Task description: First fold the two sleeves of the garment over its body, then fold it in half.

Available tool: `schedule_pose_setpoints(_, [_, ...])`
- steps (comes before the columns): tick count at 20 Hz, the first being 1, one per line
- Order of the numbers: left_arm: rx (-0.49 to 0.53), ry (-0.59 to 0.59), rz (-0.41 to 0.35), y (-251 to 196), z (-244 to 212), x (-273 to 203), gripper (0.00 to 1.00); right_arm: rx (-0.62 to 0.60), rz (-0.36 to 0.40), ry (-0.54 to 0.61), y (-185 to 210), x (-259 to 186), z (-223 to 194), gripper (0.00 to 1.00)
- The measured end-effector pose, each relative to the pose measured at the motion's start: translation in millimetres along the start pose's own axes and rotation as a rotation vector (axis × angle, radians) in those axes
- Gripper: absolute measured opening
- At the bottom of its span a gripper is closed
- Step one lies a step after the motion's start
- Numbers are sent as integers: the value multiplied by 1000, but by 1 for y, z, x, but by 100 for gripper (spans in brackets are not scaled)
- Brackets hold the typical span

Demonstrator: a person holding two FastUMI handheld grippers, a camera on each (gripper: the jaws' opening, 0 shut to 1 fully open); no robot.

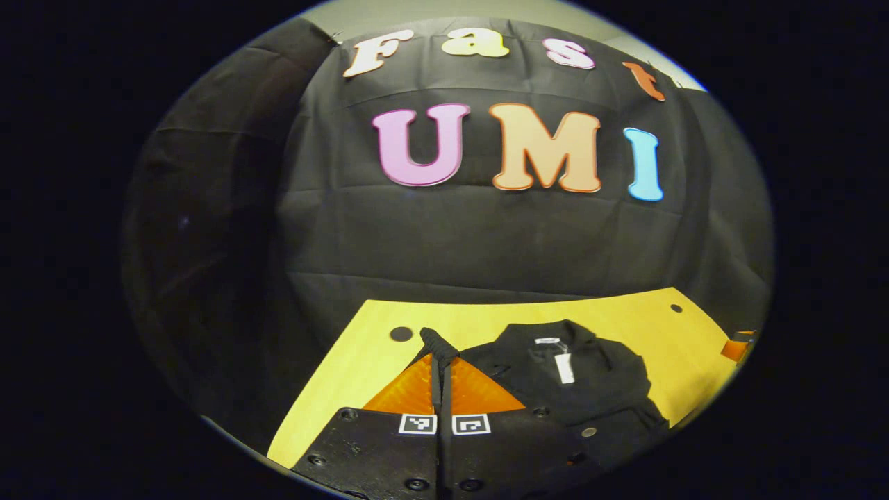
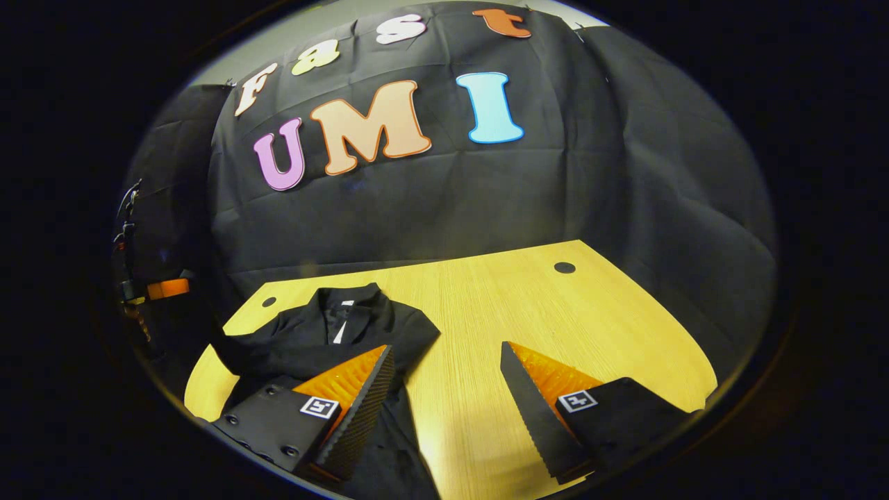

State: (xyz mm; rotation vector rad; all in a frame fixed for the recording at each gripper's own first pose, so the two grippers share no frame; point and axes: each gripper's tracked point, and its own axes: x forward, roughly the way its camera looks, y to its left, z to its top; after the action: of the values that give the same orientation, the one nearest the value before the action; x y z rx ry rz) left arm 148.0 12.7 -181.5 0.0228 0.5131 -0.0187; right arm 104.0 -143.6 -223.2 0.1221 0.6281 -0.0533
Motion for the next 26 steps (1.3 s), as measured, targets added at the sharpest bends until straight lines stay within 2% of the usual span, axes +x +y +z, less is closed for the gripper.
schedule_pose_setpoints(2, [18, -2, -53, -26, 4, 6, 0, -3, 1, -1, -7, -2, -1, 94])
schedule_pose_setpoints(3, [27, 1, -77, -39, 5, 8, 0, -9, 0, -2, -11, -4, -1, 98])
schedule_pose_setpoints(10, [79, 41, -212, -119, -2, 26, 0, -8, -12, -4, -38, -9, -5, 98])
schedule_pose_setpoints(12, [97, 49, -230, -136, -5, 33, 0, -9, -21, -2, -46, -12, -7, 98])
schedule_pose_setpoints(13, [105, 54, -239, -145, -7, 37, 0, -10, -28, -1, -52, -13, -8, 94])
schedule_pose_setpoints(14, [110, 63, -248, -153, -11, 40, 0, -11, -34, 2, -57, -15, -10, 98])
schedule_pose_setpoints(16, [119, 83, -264, -169, -19, 47, 0, -8, -45, 6, -67, -18, -12, 98])
schedule_pose_setpoints(17, [125, 97, -270, -175, -23, 50, 0, -5, -52, 8, -71, -20, -12, 94])
schedule_pose_setpoints(18, [128, 111, -277, -182, -29, 54, 0, -1, -59, 9, -75, -22, -13, 98])
schedule_pose_setpoints(19, [132, 128, -281, -188, -35, 57, 0, 4, -65, 9, -80, -23, -14, 94])
schedule_pose_setpoints(20, [139, 151, -281, -191, -41, 57, 0, 11, -68, 9, -84, -22, -14, 98])
schedule_pose_setpoints(22, [138, 169, -298, -201, -45, 60, 0, 20, -72, 6, -88, -23, -12, 98])
schedule_pose_setpoints(23, [112, 156, -314, -209, -46, 64, 33, 23, -70, 3, -88, -23, -12, 98])
schedule_pose_setpoints(25, [96, 104, -293, -208, -30, 62, 100, 26, -59, -1, -86, -23, -10, 98])
schedule_pose_setpoints(26, [96, 89, -287, -205, -25, 59, 92, 27, -49, 0, -83, -23, -10, 98])
